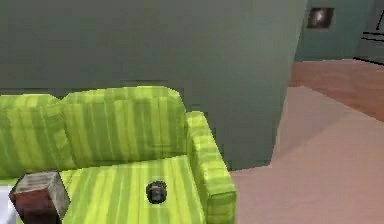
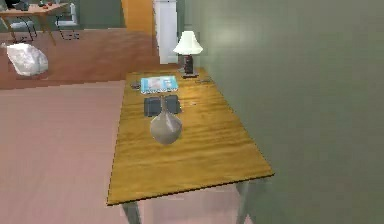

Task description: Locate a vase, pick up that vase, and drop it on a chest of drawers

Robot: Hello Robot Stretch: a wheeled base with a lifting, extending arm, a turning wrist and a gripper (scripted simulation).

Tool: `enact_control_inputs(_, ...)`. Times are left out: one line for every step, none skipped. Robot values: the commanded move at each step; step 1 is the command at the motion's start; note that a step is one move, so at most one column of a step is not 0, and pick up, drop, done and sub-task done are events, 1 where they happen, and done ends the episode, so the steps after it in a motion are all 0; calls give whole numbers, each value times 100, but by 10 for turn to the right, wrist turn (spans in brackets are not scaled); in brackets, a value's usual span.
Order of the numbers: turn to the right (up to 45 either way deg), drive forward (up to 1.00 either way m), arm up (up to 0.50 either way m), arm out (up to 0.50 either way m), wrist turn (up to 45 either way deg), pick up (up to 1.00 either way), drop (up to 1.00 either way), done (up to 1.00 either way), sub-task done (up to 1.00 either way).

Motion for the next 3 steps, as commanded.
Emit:
enact_control_inputs(420, 0, 0, 0, 0, 0, 0, 0, 0)
enact_control_inputs(0, 40, 0, 0, 0, 0, 0, 0, 0)
enact_control_inputs(240, 0, 0, 0, 0, 0, 0, 0, 0)
